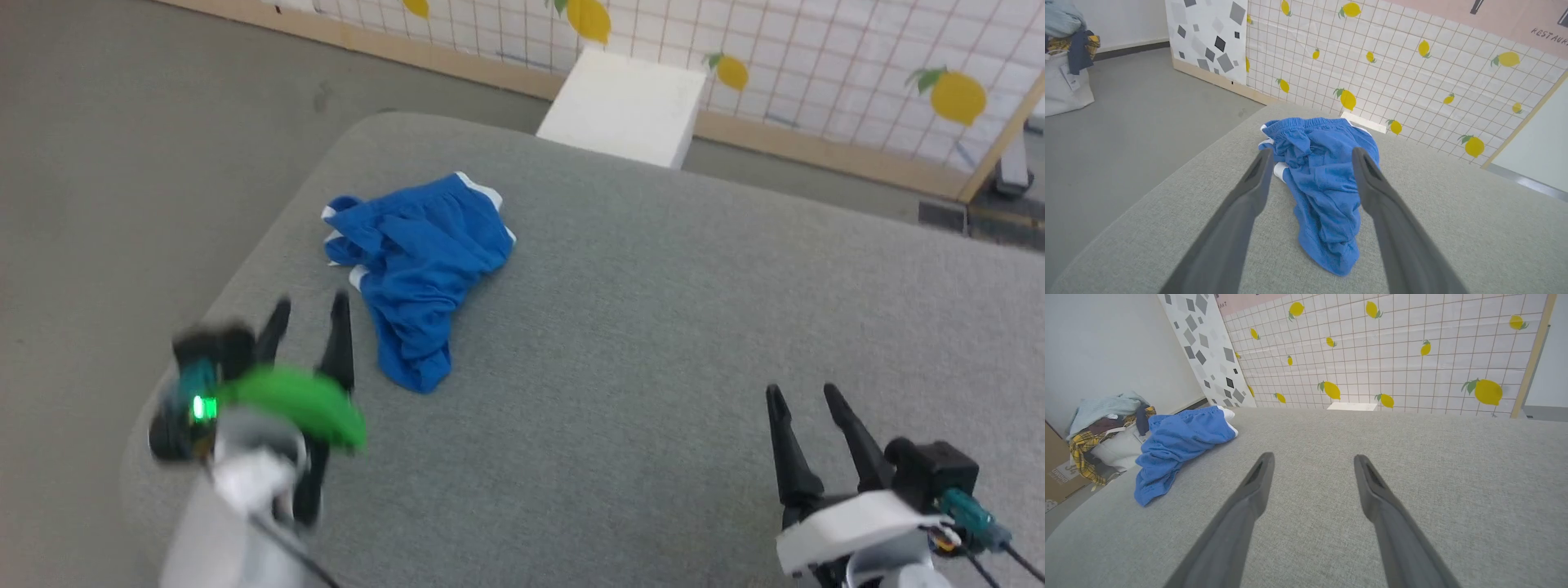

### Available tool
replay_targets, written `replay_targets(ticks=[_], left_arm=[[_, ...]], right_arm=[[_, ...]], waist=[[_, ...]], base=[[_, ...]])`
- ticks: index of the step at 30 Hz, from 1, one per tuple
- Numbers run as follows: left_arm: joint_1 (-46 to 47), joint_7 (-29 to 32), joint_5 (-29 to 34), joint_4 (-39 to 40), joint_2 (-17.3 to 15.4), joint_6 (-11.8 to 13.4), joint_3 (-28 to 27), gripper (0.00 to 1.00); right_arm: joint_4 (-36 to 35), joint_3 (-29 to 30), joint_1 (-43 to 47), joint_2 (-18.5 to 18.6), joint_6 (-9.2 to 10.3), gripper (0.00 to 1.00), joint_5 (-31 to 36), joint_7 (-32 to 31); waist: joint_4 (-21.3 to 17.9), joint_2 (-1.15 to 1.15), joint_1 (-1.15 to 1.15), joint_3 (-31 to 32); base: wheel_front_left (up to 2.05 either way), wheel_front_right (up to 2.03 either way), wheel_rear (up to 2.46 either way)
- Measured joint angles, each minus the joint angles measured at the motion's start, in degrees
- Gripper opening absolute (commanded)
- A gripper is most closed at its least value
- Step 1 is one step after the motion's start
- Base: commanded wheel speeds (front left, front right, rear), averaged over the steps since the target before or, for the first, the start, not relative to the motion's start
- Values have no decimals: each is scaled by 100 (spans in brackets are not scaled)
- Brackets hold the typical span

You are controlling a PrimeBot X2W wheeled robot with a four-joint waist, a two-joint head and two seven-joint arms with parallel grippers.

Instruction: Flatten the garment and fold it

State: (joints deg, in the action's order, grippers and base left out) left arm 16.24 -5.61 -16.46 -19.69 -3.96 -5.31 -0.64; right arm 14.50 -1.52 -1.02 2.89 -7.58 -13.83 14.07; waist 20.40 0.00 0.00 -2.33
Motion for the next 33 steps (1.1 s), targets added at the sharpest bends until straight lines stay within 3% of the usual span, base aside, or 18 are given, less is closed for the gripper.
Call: replay_targets(ticks=[3,9,11,15,21,22,23,24,33], left_arm=[[884,880,-268,-592,-198,-94,70,100],[2244,3282,-809,-1874,-490,-147,175,100],[2503,3741,-910,-2086,-605,-152,191,100],[2802,4066,-857,-2406,-865,-116,312,100],[2805,4041,-813,-2904,-925,19,316,100],[2783,3979,-811,-2974,-925,56,301,79],[2757,3815,-809,-2995,-924,101,279,6],[2749,3675,-805,-3004,-927,111,275,0],[3112,2349,-710,-2529,-847,-149,684,0]], right_arm=[[-143,14,-179,0,0,100,143,-120],[-485,103,-436,-2,0,100,389,-303],[-559,146,-480,-2,0,100,404,-332],[-656,160,-492,-1,0,100,431,-354],[-678,159,-516,-1,0,100,423,-347],[-672,166,-524,-1,0,100,419,-346],[-664,165,-528,-1,0,100,414,-344],[-646,162,-532,0,0,100,401,-338],[-431,23,-538,1,0,100,247,-242]], waist=[[-90,0,0,-182],[-369,0,1,-640],[-482,0,1,-777],[-735,0,1,-1037],[-1112,0,1,-1308],[-1177,0,1,-1333],[-1236,0,1,-1351],[-1279,0,1,-1362],[-1461,0,1,-1069]], base=[[0,0,0],[0,0,0],[0,0,0],[0,0,0],[0,0,0],[0,0,0],[0,0,0],[0,0,0],[0,0,0]])
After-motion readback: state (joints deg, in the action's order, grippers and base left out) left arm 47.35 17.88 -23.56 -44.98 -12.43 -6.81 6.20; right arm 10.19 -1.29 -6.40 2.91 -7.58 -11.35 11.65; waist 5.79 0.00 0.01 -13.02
